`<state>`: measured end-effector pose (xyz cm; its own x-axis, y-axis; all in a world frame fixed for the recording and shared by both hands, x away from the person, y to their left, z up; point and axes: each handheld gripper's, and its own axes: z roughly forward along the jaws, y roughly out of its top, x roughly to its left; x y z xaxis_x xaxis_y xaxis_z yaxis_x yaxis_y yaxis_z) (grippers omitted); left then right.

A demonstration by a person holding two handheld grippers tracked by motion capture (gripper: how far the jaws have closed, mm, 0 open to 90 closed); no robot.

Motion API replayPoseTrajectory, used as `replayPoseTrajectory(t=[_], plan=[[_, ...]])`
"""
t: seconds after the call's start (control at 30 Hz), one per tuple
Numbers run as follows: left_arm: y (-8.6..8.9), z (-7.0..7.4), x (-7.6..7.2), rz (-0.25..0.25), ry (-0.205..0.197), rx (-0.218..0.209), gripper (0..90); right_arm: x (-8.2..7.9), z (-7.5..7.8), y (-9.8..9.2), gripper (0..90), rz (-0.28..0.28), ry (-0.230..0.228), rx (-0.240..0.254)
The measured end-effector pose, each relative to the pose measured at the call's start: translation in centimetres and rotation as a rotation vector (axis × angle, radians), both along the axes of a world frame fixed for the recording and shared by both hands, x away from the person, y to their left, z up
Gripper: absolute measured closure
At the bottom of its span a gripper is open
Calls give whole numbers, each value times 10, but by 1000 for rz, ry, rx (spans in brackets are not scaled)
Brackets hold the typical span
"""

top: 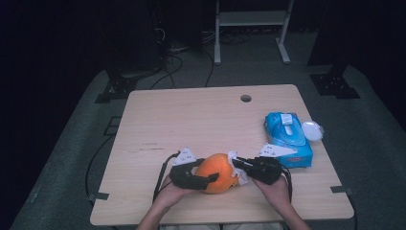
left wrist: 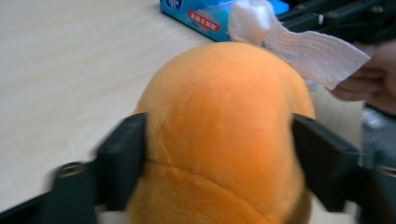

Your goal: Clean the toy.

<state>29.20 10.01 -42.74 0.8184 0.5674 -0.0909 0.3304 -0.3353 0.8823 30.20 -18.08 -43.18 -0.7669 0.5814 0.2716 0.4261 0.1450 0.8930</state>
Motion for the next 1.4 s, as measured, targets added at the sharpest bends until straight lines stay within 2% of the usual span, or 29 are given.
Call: replayPoseTrajectory(t=[0.1, 0.13, 0.17, 0.23, 0.27, 0.33, 0.4, 0.43, 0.5, 0.57, 0.6, 0.67, 0.7, 0.73, 0.8, 0.87, 0.93, 1.0, 1.03, 1.1, 1.2, 1.27, 1.3, 1.37, 1.4], plan=[[-7, 7, -8, 43, -194, 58, 404, 0, 6, 0, 828, -9, -13, 31], [-8, 9, -9, 50, -224, 64, 401, -1, 8, 2, 828, 3, -21, 51], [-9, 9, -9, 41, -222, 68, 392, -3, 11, 5, 827, 17, -38, 54], [-9, 3, -6, 27, -169, 81, 371, -7, 13, 13, 828, 21, -75, 14], [-7, -2, -6, 23, -150, 83, 369, -6, 10, 15, 828, 22, -69, 5], [-1, -6, -4, 18, -118, 53, 368, 0, 0, 11, 828, -2, -43, -9], [6, -6, -1, 26, -88, 34, 367, 6, -9, 3, 828, -60, -14, -40], [9, -7, 0, 29, -74, 19, 367, 10, -14, -2, 828, -81, 12, -42], [14, -9, 3, 27, -50, -7, 363, 11, -19, -5, 828, -82, 38, -35], [17, -10, 5, 42, -42, -15, 358, 7, -13, 2, 827, -59, 20, -15], [18, -11, 6, 47, -35, -27, 356, 4, -8, 5, 827, -40, -4, -6], [20, -13, 7, 53, -35, -45, 338, -1, -1, 12, 827, -5, -43, 7], [20, -13, 8, 56, -28, -49, 319, -1, 0, 13, 827, 1, -48, -6], [20, -14, 8, 52, -24, -61, 300, -1, -1, 14, 826, -3, -49, -18], [18, -14, 7, 38, -29, -62, 287, 4, -8, 9, 826, -23, -16, -27], [12, -12, 4, 26, -52, -34, 295, 8, -13, 4, 826, -35, 14, -18], [6, -10, 0, 4, -80, -2, 294, 3, -6, 7, 826, -31, -23, -37], [1, -11, -4, -44, -114, 31, 291, -4, 5, 14, 825, 16, -72, -19], [-2, -11, -7, -54, -128, 45, 284, -6, 8, 17, 825, 26, -86, -29], [-1, -9, -6, -47, -113, 34, 228, -7, 8, 22, 826, 27, -106, -77], [6, -5, -4, -15, -51, -21, 155, -1, -2, 16, 826, 7, -62, -73], [9, -6, -2, 3, -5, -22, 129, -1, -2, 13, 827, -11, -57, -77], [10, -6, -1, 5, 4, -21, 151, -3, 1, 14, 827, -13, -67, -81], [9, -6, -2, -7, -24, 2, 241, -8, 6, 19, 827, -3, -94, -72], [6, -5, -3, -23, -43, 12, 269, -12, 10, 24, 827, 25, -116, -69]])
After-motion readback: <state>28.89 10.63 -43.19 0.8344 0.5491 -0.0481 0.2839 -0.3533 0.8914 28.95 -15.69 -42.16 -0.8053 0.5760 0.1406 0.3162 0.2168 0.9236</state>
